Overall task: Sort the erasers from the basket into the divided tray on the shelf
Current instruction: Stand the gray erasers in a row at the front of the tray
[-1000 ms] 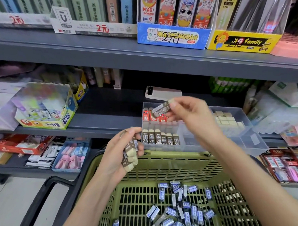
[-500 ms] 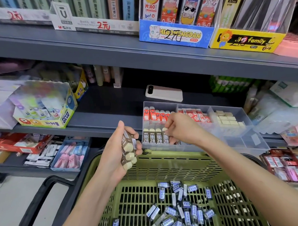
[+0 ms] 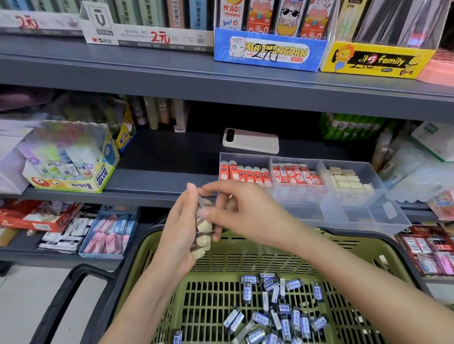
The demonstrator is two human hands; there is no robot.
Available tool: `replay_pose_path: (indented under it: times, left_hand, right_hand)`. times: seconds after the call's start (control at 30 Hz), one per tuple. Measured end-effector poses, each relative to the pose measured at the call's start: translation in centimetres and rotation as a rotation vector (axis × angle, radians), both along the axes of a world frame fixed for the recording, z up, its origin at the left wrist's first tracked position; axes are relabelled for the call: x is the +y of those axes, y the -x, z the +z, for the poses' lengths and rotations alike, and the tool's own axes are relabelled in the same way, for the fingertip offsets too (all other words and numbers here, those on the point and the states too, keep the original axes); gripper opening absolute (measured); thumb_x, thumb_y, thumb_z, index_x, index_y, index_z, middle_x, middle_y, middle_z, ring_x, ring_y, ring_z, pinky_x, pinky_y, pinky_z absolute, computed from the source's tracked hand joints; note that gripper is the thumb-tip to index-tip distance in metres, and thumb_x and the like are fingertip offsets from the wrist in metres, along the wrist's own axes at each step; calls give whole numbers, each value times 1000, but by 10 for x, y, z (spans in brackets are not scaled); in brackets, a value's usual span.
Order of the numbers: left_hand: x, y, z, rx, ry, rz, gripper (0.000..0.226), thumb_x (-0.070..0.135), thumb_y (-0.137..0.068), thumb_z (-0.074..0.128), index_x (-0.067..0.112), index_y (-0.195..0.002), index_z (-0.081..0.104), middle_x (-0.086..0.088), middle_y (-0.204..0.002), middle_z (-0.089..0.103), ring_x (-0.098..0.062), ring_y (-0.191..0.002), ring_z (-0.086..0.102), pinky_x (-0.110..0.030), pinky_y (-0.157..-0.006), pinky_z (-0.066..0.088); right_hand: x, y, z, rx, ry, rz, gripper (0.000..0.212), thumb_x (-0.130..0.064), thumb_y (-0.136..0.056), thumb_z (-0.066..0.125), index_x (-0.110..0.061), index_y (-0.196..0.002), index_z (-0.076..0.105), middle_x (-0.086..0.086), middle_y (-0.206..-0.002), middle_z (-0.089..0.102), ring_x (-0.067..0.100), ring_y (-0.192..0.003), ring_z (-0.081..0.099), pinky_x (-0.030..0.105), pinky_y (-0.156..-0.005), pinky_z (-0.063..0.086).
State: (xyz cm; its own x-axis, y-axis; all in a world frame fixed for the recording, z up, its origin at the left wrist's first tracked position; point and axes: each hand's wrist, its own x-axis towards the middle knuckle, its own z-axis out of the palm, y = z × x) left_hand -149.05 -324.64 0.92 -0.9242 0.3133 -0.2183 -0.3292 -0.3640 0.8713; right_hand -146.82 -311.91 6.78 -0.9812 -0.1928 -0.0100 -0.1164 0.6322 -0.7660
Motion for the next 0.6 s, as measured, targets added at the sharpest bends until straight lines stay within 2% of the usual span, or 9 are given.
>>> replay_pose_path:
  times: [0.1,0.2,0.3,0.37,0.43,0.5,0.6]
  left_hand:
    - [-3,-3,-2,6,46,3,71,75,-65,54,14,-100,64,-8,-79,69,-18,-70,66,-27,-52,53]
    - [-2,-3,-1,66,104,53,69,75,-65,51,13,-92,65,-8,-75,65,-17,-68,64,-27,-54,52]
    - [0,-3,1,90,89,60,69,72,-65,53,9,-92,61,-11,-70,63,-18,-56,60,-28,-46,50]
    - [-1,-3,2,79,54,50,61,68,-65,56,12,-87,62,-5,-64,59,-15,-46,54,-25,-40,45]
    - [-3,-1,2,41,33,53,52,64,-64,61,15,-83,64,-1,-64,59,-14,-45,53,-24,-38,43]
    - [-4,0,1,2,22,58,47,57,-67,63,13,-86,63,0,-64,59,-13,-45,52,-23,-38,43]
    - [-3,1,2,-44,5,53,40,50,-72,62,13,-86,62,1,-64,59,-11,-46,52,-21,-38,42]
  right_hand:
    - [-9,-4,0,-32,-96,45,54,-39,-84,64,-26,-134,47,-4,-73,65,-1,-56,57,23,-61,48]
    - [-16,-12,-5,45,-136,-12,52,-30,-84,64,-32,-133,47,-5,-70,60,2,-55,53,21,-59,44]
    - [-9,-13,-3,-42,121,-145,41,-14,-84,64,-25,-122,53,-9,-68,62,2,-58,61,26,-68,52]
    - [12,-8,4,-71,276,-268,26,-6,-82,67,-18,-103,59,-7,-68,62,8,-56,61,27,-63,53]
    - [43,-5,12,-77,380,-385,16,-1,-80,68,-11,-92,65,-1,-65,61,8,-49,55,22,-53,49]
    - [70,-2,16,-60,354,-430,12,1,-81,67,-6,-91,70,-2,-59,60,5,-47,50,16,-48,43]
    - [92,5,14,-26,123,-386,15,-3,-83,66,-15,-87,73,-12,-62,63,-2,-52,50,12,-54,42]
